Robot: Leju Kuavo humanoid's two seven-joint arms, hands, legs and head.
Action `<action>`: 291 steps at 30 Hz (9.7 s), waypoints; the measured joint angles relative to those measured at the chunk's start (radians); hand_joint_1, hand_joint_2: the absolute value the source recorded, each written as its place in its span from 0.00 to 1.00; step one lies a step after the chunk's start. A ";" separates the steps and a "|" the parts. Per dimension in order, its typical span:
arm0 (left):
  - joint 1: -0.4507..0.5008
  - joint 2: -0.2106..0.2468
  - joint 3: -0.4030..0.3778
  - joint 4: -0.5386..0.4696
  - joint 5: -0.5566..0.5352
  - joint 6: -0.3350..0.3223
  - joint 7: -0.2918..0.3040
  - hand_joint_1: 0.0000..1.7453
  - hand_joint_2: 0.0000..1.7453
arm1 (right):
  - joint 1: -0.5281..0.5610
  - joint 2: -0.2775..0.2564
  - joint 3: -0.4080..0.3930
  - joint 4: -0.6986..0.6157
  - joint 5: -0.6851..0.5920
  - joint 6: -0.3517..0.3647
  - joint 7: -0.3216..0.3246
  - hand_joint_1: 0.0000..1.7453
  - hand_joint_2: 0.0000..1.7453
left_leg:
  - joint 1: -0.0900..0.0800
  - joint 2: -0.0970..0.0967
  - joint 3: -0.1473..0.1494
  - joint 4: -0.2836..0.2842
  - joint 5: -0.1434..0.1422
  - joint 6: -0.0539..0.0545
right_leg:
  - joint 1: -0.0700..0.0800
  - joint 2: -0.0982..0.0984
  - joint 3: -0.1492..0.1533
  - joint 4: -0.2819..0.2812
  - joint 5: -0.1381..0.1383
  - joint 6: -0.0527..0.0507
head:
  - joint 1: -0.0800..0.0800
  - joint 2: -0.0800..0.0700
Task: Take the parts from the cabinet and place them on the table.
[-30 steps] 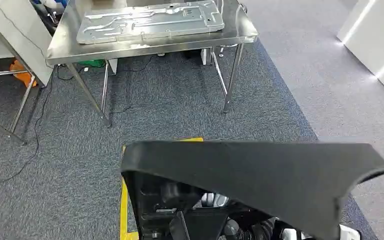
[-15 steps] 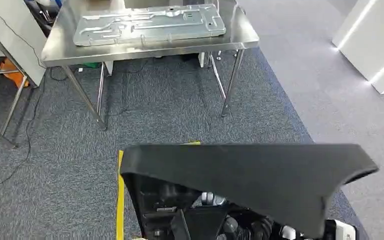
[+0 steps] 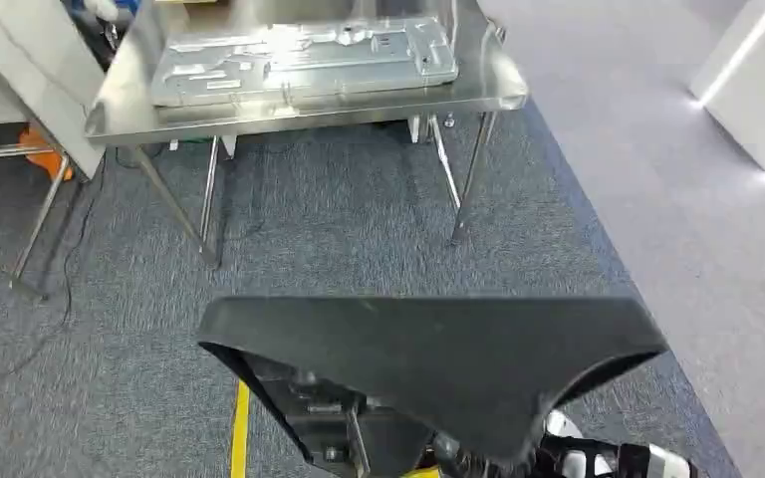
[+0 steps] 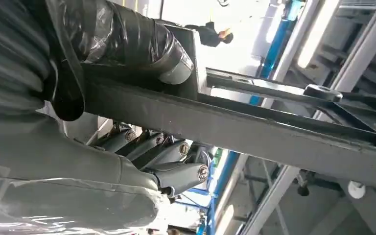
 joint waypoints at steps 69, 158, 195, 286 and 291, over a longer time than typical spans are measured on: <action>0.008 -0.006 0.001 0.002 -0.006 -0.016 -0.020 0.00 1.00 | 0.019 -0.014 -0.002 -0.026 -0.006 -0.074 0.013 0.82 1.00 | -0.005 0.007 -0.024 -0.132 0.154 0.008 | 0.010 0.005 0.061 0.003 -0.058 0.025 | 0.001 0.000; 0.014 -0.007 0.010 0.004 -0.006 -0.020 -0.037 0.00 1.00 | 0.073 -0.016 -0.056 -0.059 -0.004 -0.053 -0.017 0.82 1.00 | -0.003 0.003 -0.079 0.036 0.030 -0.008 | 0.003 0.012 0.053 -0.008 -0.030 -0.001 | 0.004 0.000; -0.003 -0.009 -0.014 0.005 -0.062 -0.059 -0.045 0.00 1.00 | -0.452 -0.087 -0.304 0.228 0.073 -0.118 0.161 0.82 1.00 | -0.018 0.000 -0.065 -0.142 0.188 0.035 | 0.018 0.023 0.048 0.008 -0.055 0.023 | 0.005 0.000; 0.033 -0.011 -0.070 0.007 0.048 -0.187 -0.250 0.00 0.00 | 0.360 0.103 -0.623 0.202 0.627 -0.680 -0.138 0.00 0.00 | -0.008 0.000 0.046 -0.166 0.098 0.023 | 0.007 -0.001 -0.049 0.015 0.044 0.033 | 0.005 0.000; 0.034 -0.011 -0.056 0.007 0.053 -0.180 -0.251 0.00 0.00 | 0.400 0.168 -0.769 0.323 0.694 -0.647 -0.139 0.00 0.00 | -0.006 0.012 0.020 -0.177 0.140 0.060 | -0.004 0.005 -0.107 0.178 -0.112 0.060 | 0.006 0.000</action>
